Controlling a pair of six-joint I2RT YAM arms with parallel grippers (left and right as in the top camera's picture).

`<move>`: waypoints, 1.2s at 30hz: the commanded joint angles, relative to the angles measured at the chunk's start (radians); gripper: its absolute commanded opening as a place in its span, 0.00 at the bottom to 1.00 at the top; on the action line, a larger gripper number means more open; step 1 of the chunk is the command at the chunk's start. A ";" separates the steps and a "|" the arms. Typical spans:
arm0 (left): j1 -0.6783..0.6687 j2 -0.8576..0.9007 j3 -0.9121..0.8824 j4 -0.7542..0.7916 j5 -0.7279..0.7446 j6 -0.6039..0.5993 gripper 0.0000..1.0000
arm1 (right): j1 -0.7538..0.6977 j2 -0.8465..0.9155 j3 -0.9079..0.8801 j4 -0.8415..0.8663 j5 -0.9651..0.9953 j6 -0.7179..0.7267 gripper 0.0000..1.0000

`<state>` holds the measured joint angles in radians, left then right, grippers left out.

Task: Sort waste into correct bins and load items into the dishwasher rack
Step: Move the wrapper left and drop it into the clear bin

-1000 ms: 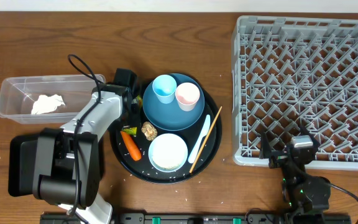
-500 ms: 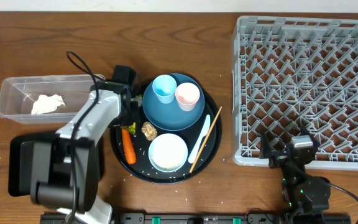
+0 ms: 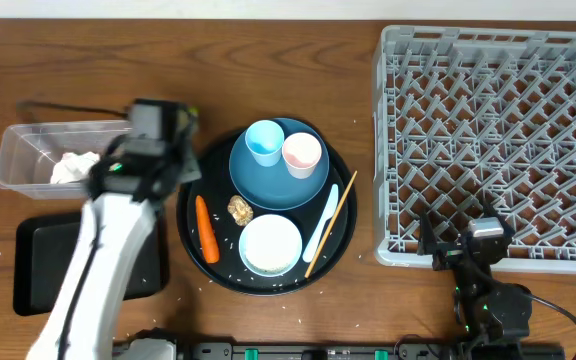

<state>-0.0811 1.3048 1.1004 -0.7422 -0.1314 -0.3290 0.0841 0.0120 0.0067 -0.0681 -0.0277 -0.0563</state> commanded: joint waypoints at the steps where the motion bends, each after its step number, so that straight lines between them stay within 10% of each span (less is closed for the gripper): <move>1: 0.114 -0.071 0.024 0.006 -0.061 -0.122 0.06 | -0.006 -0.005 -0.002 -0.003 -0.006 -0.009 0.99; 13: 0.510 0.085 0.024 0.108 0.431 -0.188 0.06 | -0.006 -0.005 -0.002 -0.003 -0.006 -0.009 0.99; 28: 0.507 0.295 0.024 0.190 0.435 -0.128 0.07 | -0.006 -0.005 -0.002 -0.003 -0.006 -0.009 0.99; 32: 0.507 0.284 0.024 0.190 0.435 -0.128 0.47 | -0.006 -0.005 -0.002 -0.003 -0.006 -0.009 0.99; 36: 0.507 0.245 0.039 0.191 0.435 -0.124 0.55 | -0.006 -0.005 -0.002 -0.003 -0.006 -0.009 0.99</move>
<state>0.4274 1.5959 1.1057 -0.5526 0.2939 -0.4660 0.0841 0.0120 0.0067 -0.0681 -0.0277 -0.0563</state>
